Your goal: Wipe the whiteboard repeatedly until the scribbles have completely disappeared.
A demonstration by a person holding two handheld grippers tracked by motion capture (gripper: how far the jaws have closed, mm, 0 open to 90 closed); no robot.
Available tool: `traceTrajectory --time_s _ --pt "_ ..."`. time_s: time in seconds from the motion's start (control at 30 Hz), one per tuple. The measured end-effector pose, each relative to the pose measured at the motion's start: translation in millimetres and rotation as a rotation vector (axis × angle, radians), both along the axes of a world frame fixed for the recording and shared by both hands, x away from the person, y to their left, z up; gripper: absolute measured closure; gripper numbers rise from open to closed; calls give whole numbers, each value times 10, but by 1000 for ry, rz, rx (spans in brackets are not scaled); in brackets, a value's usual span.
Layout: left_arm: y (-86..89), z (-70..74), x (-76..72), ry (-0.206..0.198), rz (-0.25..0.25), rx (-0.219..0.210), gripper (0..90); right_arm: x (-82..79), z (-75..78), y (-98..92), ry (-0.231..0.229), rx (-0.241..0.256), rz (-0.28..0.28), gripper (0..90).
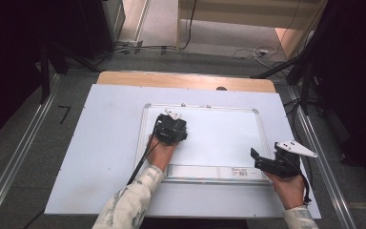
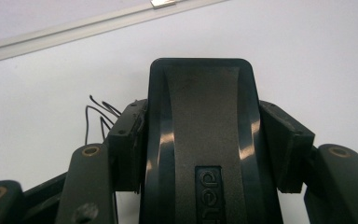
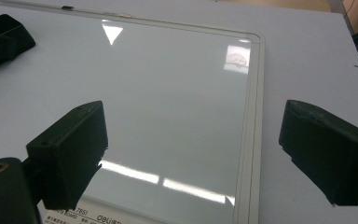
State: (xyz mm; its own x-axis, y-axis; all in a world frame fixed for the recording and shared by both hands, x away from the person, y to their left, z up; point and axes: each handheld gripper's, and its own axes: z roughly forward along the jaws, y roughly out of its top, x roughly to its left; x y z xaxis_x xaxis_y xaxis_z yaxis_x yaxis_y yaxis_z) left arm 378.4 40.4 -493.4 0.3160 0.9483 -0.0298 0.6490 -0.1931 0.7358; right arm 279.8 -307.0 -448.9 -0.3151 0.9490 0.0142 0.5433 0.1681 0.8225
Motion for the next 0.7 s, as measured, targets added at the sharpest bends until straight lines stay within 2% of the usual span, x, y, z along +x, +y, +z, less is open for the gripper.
traceTrajectory --time_s 0.33,0.7 --pt "203 5 215 1 69 -5 416 -16 0 -47 0 7 -9 66" --pt "386 12 327 4 117 -1 416 -21 -1 -58 2 8 -11 66"
